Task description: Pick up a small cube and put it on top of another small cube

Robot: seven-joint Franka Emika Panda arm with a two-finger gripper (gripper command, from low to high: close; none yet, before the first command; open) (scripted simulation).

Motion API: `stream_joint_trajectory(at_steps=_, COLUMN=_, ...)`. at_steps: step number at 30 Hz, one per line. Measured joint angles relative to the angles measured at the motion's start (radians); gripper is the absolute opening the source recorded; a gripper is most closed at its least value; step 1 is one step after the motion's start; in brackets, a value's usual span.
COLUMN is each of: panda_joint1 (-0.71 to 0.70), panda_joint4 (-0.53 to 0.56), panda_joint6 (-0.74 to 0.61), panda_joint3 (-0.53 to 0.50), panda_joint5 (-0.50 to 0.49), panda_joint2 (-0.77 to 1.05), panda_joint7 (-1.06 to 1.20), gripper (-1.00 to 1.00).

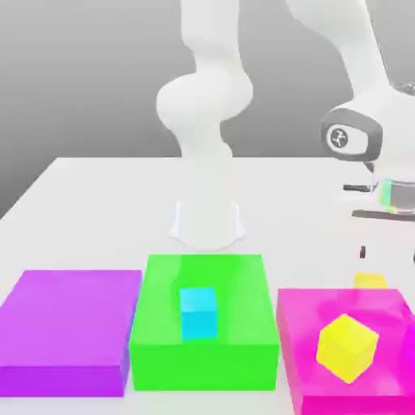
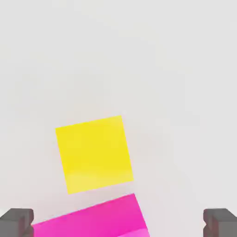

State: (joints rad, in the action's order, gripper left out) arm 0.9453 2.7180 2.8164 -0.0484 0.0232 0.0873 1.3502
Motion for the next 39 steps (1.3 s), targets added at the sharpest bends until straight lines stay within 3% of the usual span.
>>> stream_joint_trajectory(at_steps=6, panda_joint1=-0.016, panda_joint4=-0.029, panda_joint6=0.163, panda_joint3=0.024, panda_joint5=0.006, panda_joint2=0.203, panda_joint7=0.036, gripper=0.0)
stream_joint_trajectory(at_steps=7, panda_joint1=-0.021, panda_joint4=-0.033, panda_joint6=0.183, panda_joint3=0.03, panda_joint5=0.009, panda_joint2=0.227, panda_joint7=0.039, gripper=-1.0)
stream_joint_trajectory(at_steps=14, panda_joint1=-0.02, panda_joint4=-0.033, panda_joint6=0.181, panda_joint3=0.029, panda_joint5=0.011, panda_joint2=0.226, panda_joint7=0.041, gripper=-1.0)
stream_joint_trajectory(at_steps=20, panda_joint1=-0.005, panda_joint4=0.002, panda_joint6=0.022, panda_joint3=0.009, panda_joint5=-0.01, panda_joint2=0.033, panda_joint7=0.025, gripper=-1.0)
stream_joint_trajectory(at_steps=34, panda_joint1=-0.522, panda_joint4=-0.1, panda_joint6=-0.444, panda_joint3=-0.323, panda_joint5=-0.162, panda_joint2=-0.348, panda_joint7=-0.118, gripper=-1.0)
stream_joint_trajectory(at_steps=39, panda_joint1=-0.554, panda_joint4=-0.072, panda_joint6=-0.323, panda_joint3=-0.381, panda_joint5=-0.128, panda_joint2=-0.248, panda_joint7=-0.092, gripper=-1.0)
